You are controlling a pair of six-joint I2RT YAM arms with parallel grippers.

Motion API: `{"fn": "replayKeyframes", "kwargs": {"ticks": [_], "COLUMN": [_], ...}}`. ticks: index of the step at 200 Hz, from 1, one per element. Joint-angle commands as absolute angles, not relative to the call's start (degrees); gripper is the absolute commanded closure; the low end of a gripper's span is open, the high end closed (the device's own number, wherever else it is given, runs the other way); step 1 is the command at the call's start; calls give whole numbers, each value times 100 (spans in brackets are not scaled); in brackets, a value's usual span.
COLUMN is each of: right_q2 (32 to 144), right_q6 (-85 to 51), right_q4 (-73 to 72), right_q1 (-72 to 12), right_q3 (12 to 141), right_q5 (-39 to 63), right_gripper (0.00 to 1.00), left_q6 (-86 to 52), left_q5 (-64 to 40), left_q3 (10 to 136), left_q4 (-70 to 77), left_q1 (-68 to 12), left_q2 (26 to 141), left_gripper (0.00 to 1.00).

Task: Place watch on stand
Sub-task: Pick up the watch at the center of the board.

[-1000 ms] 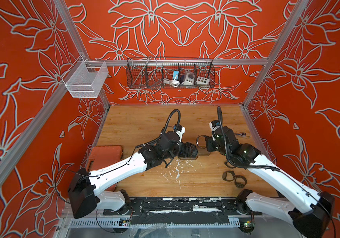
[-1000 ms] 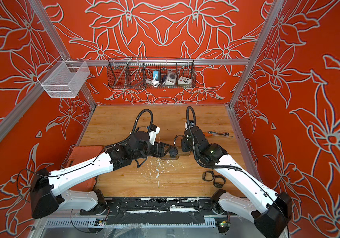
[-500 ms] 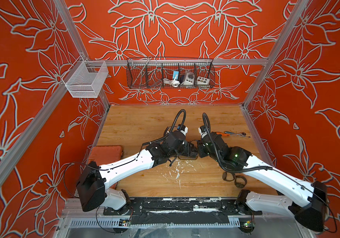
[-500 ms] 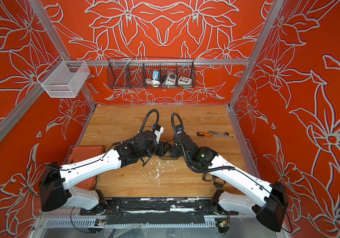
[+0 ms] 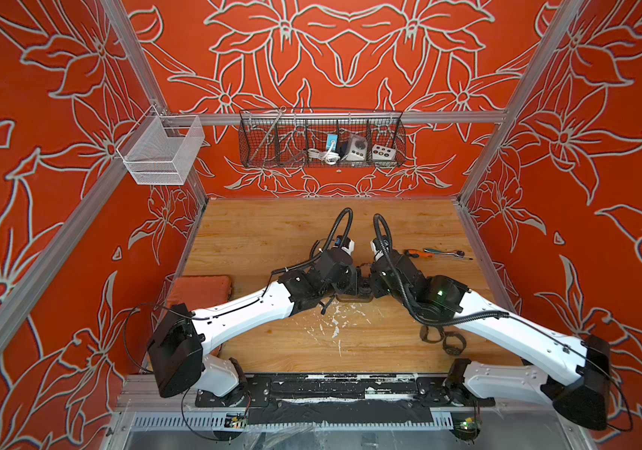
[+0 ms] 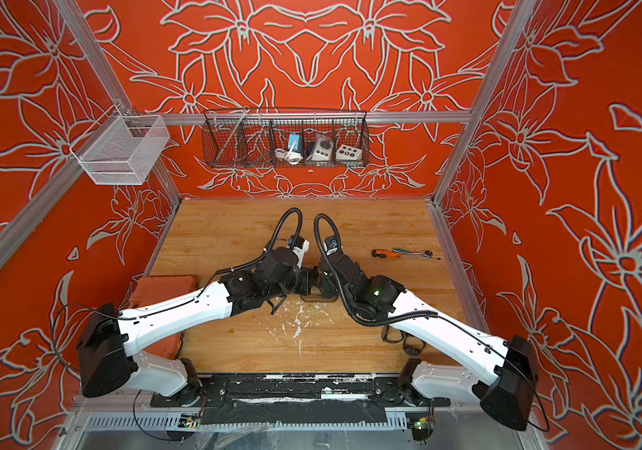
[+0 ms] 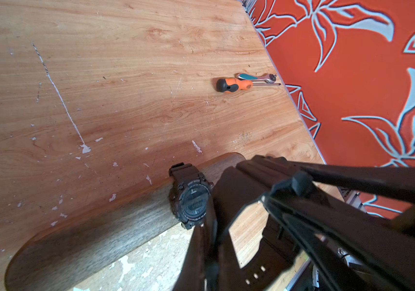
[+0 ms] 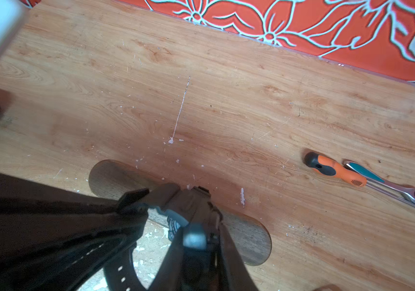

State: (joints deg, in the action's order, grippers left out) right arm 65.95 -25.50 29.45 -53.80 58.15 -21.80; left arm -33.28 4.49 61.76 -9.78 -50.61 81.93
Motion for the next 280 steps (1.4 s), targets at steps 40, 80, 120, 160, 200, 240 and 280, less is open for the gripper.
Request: {"fn": "replayKeyframes", "kwargs": {"ticks": [40, 80, 120, 160, 200, 240, 280], "right_q2": [5712, 5135, 4664, 4231, 4173, 4008, 4156], "right_q6": [-2880, -2866, -2821, -2647, -2756, -2985, -3109], "right_q4": [2894, 2725, 2549, 1916, 2041, 1826, 1726], "right_q1": [-5441, -5385, -5237, -5115, -5098, -5098, -5098], "right_q3": [5628, 5244, 5002, 4432, 4579, 4346, 4398], "right_q5": [-1801, -1915, -1707, -1102, -772, -548, -162], "right_gripper": [44, 24, 15, 11, 11, 11, 9], "left_q6": [-3439, -3514, -3494, -3493, -2987, -2705, -2650], "left_q5": [287, -99, -472, -705, -829, -1269, -1483], "left_q3": [5997, 5808, 5679, 5519, 5333, 5242, 5054], "left_q4": [-603, -236, 8, 195, 404, 740, 963], "left_q1": [-4923, -4747, -4580, -4570, -4570, -4570, -4579], "left_q2": [8002, 7966, 7880, 7654, 7370, 7279, 7101], "left_gripper": [100, 100, 100, 100, 100, 100, 100]}}
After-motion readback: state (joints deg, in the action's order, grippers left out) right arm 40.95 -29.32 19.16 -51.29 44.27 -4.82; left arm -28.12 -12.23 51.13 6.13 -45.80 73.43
